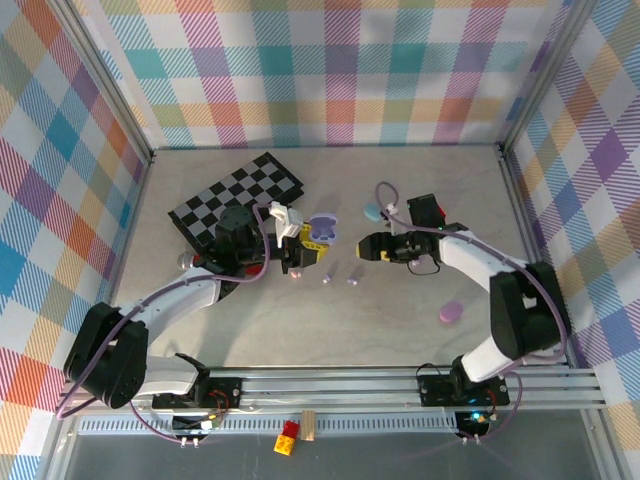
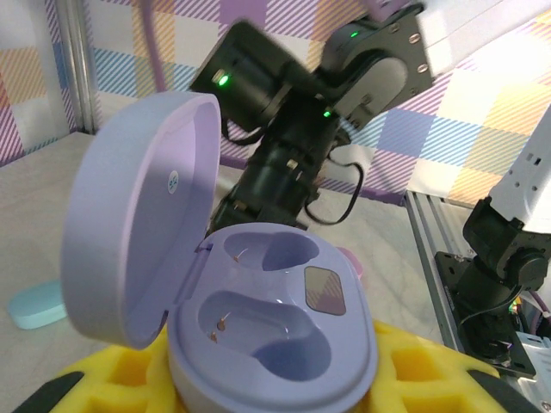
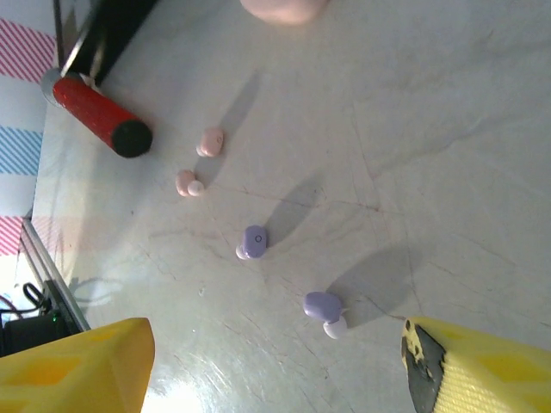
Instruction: Insert the wireless bluetooth earbuds into the charging case
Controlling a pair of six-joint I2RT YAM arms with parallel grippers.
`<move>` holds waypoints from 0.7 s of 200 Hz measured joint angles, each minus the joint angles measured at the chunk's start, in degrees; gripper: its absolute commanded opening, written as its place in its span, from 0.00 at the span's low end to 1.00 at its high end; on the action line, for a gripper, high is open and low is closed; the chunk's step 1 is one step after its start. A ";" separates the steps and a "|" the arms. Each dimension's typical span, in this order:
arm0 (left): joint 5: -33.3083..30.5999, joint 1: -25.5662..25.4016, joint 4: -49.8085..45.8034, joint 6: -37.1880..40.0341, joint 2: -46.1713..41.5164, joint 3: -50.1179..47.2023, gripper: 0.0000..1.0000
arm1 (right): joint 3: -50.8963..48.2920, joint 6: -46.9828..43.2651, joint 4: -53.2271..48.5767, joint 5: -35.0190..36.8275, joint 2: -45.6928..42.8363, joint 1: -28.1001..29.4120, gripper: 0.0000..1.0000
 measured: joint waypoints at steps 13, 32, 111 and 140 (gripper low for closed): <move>-0.02 0.00 -0.02 -0.11 -0.33 -0.17 0.31 | 1.90 -0.24 -1.18 -0.79 3.19 1.11 0.75; -0.02 0.09 0.02 -0.17 -0.44 -0.26 0.31 | 4.92 -1.33 -2.97 -1.40 7.26 2.93 0.74; 0.00 0.79 0.70 -1.25 -1.18 -0.63 0.31 | 13.68 -7.06 -9.16 -3.34 18.34 6.23 0.70; 0.02 0.81 1.25 -1.27 -1.18 -0.68 0.31 | 14.91 -9.55 -11.96 -3.63 20.33 6.27 0.69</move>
